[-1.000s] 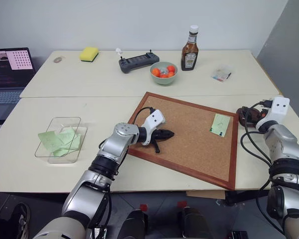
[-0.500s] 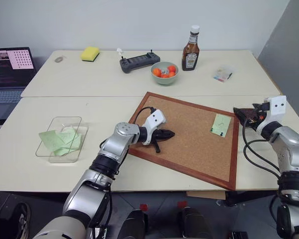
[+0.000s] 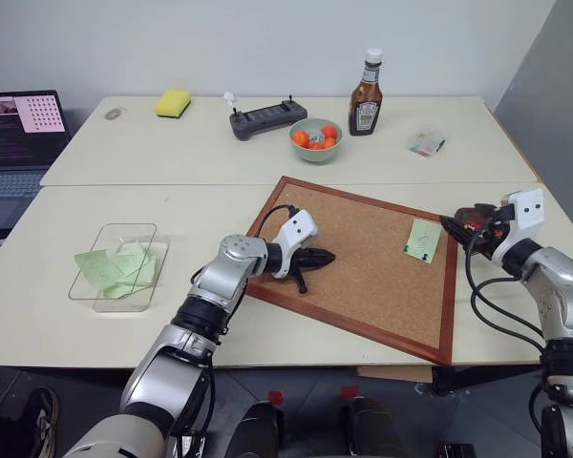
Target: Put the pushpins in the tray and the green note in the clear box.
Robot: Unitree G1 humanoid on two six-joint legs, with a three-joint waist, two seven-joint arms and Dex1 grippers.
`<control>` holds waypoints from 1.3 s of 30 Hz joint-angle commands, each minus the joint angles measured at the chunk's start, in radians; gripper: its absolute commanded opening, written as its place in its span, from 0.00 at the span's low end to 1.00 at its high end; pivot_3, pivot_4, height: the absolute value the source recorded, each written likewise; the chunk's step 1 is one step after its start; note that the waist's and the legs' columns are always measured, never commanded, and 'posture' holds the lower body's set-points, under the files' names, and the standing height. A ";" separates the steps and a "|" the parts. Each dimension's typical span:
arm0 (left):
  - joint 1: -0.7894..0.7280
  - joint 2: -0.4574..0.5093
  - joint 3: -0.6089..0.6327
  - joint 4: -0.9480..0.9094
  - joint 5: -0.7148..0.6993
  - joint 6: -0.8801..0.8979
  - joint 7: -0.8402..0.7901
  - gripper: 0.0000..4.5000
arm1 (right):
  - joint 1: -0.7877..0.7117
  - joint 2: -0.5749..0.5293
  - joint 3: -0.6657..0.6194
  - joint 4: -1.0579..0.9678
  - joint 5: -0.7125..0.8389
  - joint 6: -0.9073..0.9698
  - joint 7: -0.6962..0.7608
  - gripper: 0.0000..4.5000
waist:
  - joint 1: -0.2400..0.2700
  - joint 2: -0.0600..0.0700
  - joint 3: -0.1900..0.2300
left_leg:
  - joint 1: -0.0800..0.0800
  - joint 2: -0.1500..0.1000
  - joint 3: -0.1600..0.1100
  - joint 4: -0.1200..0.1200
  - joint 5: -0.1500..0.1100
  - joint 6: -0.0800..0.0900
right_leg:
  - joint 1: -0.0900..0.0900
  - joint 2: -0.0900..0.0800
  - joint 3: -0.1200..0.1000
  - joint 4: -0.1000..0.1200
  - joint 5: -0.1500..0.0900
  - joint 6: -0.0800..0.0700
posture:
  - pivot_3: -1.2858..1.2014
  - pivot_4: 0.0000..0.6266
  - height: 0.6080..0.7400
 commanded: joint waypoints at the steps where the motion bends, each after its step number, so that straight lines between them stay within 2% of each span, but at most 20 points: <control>1: 0.000 0.004 -0.004 -0.003 0.014 0.000 0.005 0.00 | 0.071 -0.032 -0.036 -0.161 0.081 -0.021 0.106 1.00 | 0.000 0.000 0.000 | 0.000 0.000 0.000 0.000 0.000 0.000 | 0.000 0.000 0.000 0.000 0.000 0.000 | 0.52 0.24 1.00; 6: -0.001 0.010 -0.001 -0.006 0.014 0.000 0.002 0.00 | 0.173 -0.054 -0.028 -0.310 0.126 0.000 0.167 1.00 | -0.001 0.000 0.000 | 0.000 0.000 0.000 0.000 0.000 0.000 | 0.000 0.000 0.000 0.000 0.000 0.000 | 0.52 0.24 1.00; 11: 0.000 0.012 -0.003 -0.009 0.015 0.002 0.001 0.00 | 0.217 -0.071 0.018 -0.356 0.111 0.022 0.192 1.00 | -0.002 0.000 0.000 | 0.001 0.000 0.000 0.000 0.000 0.000 | 0.000 0.000 0.000 0.000 0.000 0.000 | 0.52 0.24 1.00; 19: -0.005 0.005 -0.009 -0.005 0.017 0.000 -0.005 0.00 | 0.179 -0.033 0.120 -0.226 0.020 -0.044 0.192 1.00 | -0.001 0.000 0.000 | 0.001 0.000 0.000 0.000 0.000 0.000 | 0.000 0.001 0.000 0.000 0.000 0.000 | 0.52 0.24 1.00; 31: 0.006 0.012 -0.022 -0.025 0.019 0.017 -0.021 0.00 | 0.104 -0.012 0.136 -0.045 -0.019 -0.065 0.188 1.00 | -0.001 0.000 0.000 | 0.001 0.000 0.000 0.000 0.000 0.000 | 0.000 0.000 0.000 0.000 0.000 0.000 | 0.52 0.24 1.00; 34: 0.008 0.014 -0.022 -0.027 0.021 0.017 -0.022 0.00 | 0.091 -0.007 0.137 -0.013 -0.029 -0.075 0.186 0.90 | -0.001 0.000 0.000 | 0.001 0.000 0.000 0.000 0.000 0.000 | 0.000 0.000 0.000 0.000 0.000 0.000 | 0.52 0.24 1.00; 39: 0.011 0.014 -0.021 -0.031 0.020 0.019 -0.022 0.00 | 0.083 -0.004 0.134 0.012 -0.035 -0.082 0.187 0.67 | -0.001 0.000 0.000 | 0.001 0.000 0.000 0.000 0.000 0.000 | 0.000 0.000 0.000 0.000 0.000 0.000 | 0.52 0.24 1.00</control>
